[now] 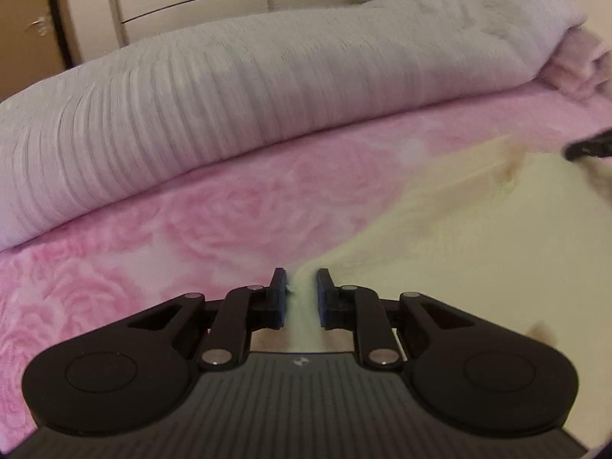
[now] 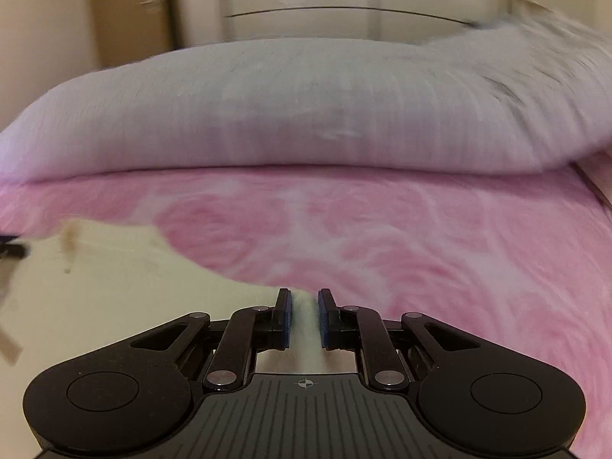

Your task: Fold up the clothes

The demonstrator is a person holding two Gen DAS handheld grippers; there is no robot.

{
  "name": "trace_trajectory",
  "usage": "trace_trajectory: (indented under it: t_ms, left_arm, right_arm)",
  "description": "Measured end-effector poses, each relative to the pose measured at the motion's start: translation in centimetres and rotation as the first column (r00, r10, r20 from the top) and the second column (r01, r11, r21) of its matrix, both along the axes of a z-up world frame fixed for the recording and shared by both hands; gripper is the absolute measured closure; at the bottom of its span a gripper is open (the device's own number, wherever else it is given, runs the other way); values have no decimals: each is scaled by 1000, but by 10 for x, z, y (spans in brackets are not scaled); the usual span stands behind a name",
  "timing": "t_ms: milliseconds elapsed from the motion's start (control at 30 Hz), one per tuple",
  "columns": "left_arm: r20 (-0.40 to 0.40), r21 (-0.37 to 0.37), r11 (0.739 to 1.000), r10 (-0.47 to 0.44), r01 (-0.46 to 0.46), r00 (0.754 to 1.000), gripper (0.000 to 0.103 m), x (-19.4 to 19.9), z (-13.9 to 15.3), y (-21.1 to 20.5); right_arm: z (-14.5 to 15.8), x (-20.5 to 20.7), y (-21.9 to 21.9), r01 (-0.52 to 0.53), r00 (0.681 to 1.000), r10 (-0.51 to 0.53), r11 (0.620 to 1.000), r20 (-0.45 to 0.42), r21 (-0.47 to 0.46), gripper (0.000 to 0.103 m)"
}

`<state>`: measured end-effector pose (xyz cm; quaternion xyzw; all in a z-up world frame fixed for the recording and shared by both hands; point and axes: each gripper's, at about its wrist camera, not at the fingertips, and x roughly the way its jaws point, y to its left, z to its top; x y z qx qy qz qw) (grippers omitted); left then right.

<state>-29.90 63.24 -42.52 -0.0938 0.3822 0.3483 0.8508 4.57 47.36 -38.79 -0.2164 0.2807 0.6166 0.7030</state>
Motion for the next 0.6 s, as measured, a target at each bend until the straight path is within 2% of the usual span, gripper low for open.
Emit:
trace_trajectory:
  t_ms: [67, 133, 167, 233, 300, 333, 367, 433, 467, 533, 600]
  left_arm:
    - [-1, -15, 999, 50, -50, 999, 82, 6, -1, 5]
    - [-10, -34, 995, 95, -95, 995, 76, 10, 9, 7]
    - [9, -25, 993, 113, -113, 994, 76, 8, 17, 5]
    - [70, 25, 992, 120, -122, 990, 76, -1, 36, -6]
    - [105, 68, 993, 85, -93, 991, 80, -5, 49, -19]
    - [113, 45, 997, 49, -55, 992, 80, -4, 50, -23]
    - [118, 10, 1000, -3, 2, 993, 88, 1, 47, -27]
    - [84, -8, 994, -112, 113, 990, 95, 21, 33, -33]
    - [59, -1, 988, -151, 152, 987, 95, 34, 24, -34]
    - [36, 6, 986, -169, 169, 985, 95, 56, 8, -27]
    - [78, -21, 995, -99, 101, 992, 95, 70, -2, -6]
  right_arm:
    - [5, -5, -1, 9, 1000, -9, 1000, 7, 1, 86]
    - [9, -9, -1, 17, 1000, -17, 1000, 14, 2, 78]
    - [12, -12, -1, 22, 1000, -22, 1000, 18, 3, 68]
    - [16, -16, -2, 30, 999, -31, 1000, 25, 4, 64]
    - [21, -21, -2, 39, 999, -39, 999, 32, 5, 63]
    - [23, -23, -3, 43, 998, -44, 999, 35, 6, 63]
    - [26, -25, -3, 48, 998, -48, 999, 39, 7, 63]
    - [17, -46, 6, -60, 997, 63, 997, 53, -57, 63]
    - [9, -60, 13, -122, 988, 130, 989, 84, -89, 65]
    - [-6, -78, 33, -175, 969, 191, 978, 156, -114, 65]
    - [-21, -87, 55, -196, 956, 218, 973, 197, -124, 65]
